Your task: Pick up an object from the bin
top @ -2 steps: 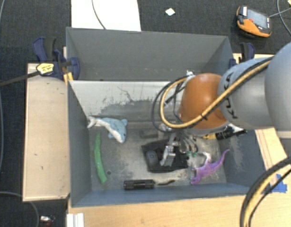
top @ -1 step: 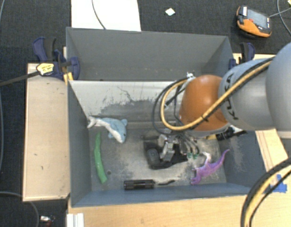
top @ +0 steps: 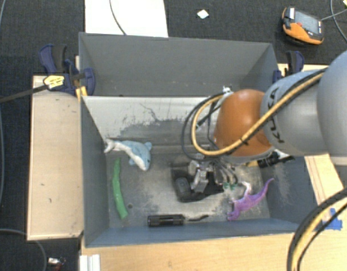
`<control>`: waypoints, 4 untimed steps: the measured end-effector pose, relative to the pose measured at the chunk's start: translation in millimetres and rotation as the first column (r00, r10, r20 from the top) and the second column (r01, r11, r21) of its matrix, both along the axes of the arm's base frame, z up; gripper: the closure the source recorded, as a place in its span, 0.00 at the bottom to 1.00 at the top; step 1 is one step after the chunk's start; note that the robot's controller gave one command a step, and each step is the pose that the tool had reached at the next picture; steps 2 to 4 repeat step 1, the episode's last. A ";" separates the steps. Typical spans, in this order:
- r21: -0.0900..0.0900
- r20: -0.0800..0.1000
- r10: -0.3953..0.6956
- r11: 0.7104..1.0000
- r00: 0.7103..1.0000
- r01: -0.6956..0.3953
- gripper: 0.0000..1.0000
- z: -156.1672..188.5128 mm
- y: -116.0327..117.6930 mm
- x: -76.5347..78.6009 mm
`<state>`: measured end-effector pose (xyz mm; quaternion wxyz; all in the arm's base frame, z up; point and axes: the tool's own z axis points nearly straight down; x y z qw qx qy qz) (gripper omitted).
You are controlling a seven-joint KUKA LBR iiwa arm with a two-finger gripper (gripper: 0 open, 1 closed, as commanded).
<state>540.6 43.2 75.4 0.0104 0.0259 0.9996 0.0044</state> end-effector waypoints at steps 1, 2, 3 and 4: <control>-0.001 -0.010 -0.002 1.000 1.000 0.002 1.00 36.0 -0.2 -3.4; -0.001 -0.010 -0.002 1.000 1.000 0.002 1.00 36.0 -0.2 -3.4; -0.001 -0.010 -0.002 1.000 1.000 0.002 1.00 36.0 -0.2 -3.4; -0.001 -0.010 -0.002 1.000 1.000 0.002 1.00 36.0 -0.2 -3.4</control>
Offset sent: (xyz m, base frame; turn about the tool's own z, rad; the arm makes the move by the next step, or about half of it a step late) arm -0.0033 -0.0002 0.0201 0.0013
